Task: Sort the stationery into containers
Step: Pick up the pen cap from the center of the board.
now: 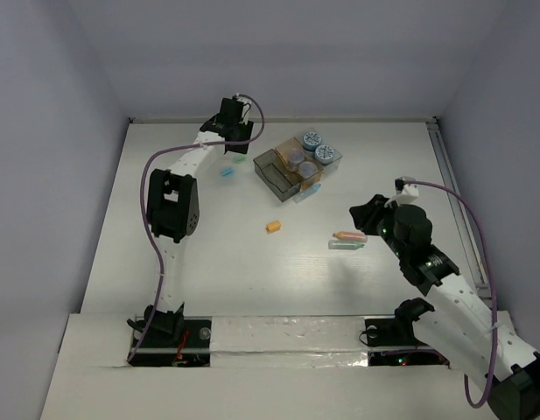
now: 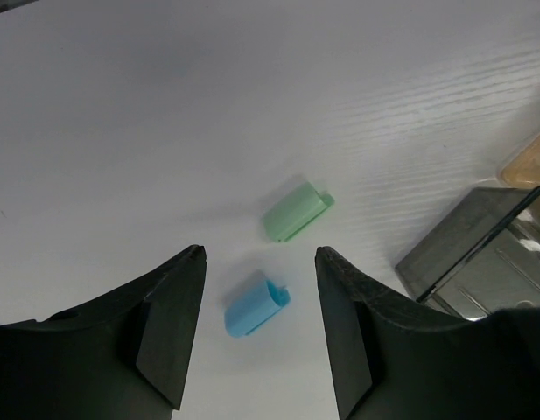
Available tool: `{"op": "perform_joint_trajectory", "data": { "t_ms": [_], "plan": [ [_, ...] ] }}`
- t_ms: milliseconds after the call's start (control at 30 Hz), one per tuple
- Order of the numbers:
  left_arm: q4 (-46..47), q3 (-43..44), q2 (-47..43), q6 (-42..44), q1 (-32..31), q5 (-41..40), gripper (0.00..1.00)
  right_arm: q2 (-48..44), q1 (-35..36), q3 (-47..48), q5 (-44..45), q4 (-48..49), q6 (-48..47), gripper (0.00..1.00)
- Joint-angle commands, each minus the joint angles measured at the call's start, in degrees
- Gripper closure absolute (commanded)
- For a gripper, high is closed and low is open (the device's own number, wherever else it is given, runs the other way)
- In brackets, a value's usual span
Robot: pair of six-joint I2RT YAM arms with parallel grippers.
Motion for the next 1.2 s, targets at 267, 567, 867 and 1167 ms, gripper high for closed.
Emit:
{"op": "perform_joint_trajectory", "data": {
  "t_ms": [267,567,867,1167],
  "plan": [
    [-0.19,-0.76,1.39,6.22,0.31,4.98,0.55,0.9,0.23,0.06,-0.76,3.78,-0.63,0.63],
    [-0.71,1.87,3.41,9.03,0.31,5.87,0.55,1.43,0.23,-0.03,-1.29,4.31,-0.63,0.63],
    [-4.23,8.02,9.38,11.15,0.31,5.69,0.58,2.05,0.23,-0.03,-1.64,4.75,-0.71,0.63],
    [-4.49,11.28,11.76,11.15,0.83,5.86,0.77,2.22,0.23,-0.12,-1.82,4.84,-0.8,0.62]
  ]
}}
